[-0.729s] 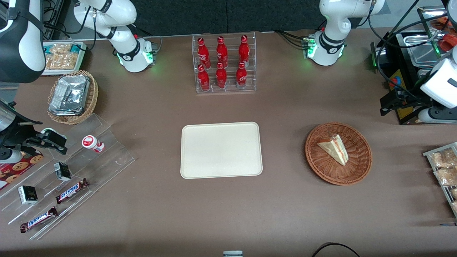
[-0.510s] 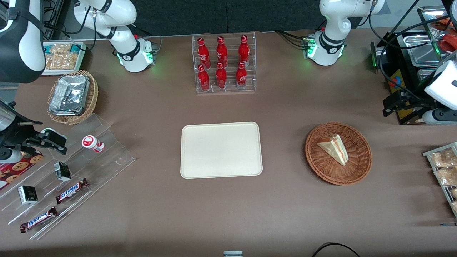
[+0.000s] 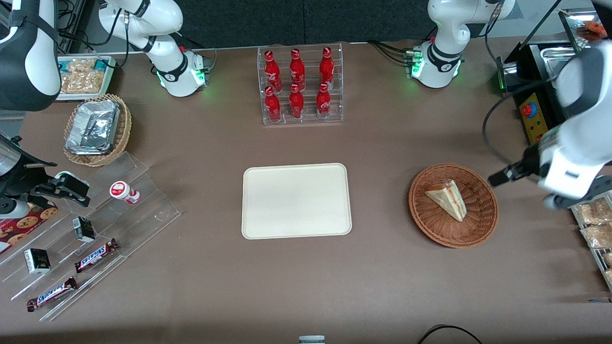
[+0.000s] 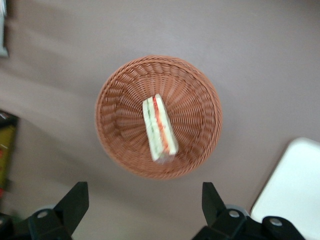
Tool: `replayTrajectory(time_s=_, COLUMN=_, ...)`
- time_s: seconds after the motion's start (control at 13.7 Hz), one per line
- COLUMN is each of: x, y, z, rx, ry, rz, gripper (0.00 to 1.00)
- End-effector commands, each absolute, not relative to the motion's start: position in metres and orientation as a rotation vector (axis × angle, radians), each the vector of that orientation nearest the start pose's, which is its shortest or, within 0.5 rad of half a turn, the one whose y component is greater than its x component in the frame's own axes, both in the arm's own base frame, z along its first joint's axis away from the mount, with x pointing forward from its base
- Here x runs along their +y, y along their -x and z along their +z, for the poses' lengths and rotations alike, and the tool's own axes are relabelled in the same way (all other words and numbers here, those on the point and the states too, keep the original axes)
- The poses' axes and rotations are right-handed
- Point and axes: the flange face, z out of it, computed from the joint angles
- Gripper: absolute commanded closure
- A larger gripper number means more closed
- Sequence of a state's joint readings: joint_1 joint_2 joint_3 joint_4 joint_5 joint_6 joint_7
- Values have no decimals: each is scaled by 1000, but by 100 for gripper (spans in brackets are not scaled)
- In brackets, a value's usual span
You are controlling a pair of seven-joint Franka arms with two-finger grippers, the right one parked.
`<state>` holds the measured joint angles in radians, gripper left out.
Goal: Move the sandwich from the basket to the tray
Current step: 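Lower the open left gripper onto the sandwich and close on it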
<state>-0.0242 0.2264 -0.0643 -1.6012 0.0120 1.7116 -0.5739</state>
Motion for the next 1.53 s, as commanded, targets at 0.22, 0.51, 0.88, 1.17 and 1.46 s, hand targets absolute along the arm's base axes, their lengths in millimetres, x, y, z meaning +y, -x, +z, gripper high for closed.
replayTrajectory(time_s=0.22, x=-60, y=-619, z=355, rx=-1164, ry=2864, rz=168, gripper=0)
replayTrajectory(time_s=0.51, x=-60, y=-598, z=295, rx=-1254, ry=2844, rz=128, gripper=0)
replayTrajectory(time_s=0.88, x=-62, y=-565, z=239, rx=-1304, ry=2856, rz=64, gripper=0)
replayTrajectory(time_s=1.17, x=-64, y=-557, z=221, rx=-1291, ry=2869, rz=42, gripper=51)
replayTrajectory(time_s=1.46, x=-66, y=-559, z=237, rx=-1246, ry=2888, rz=33, gripper=92)
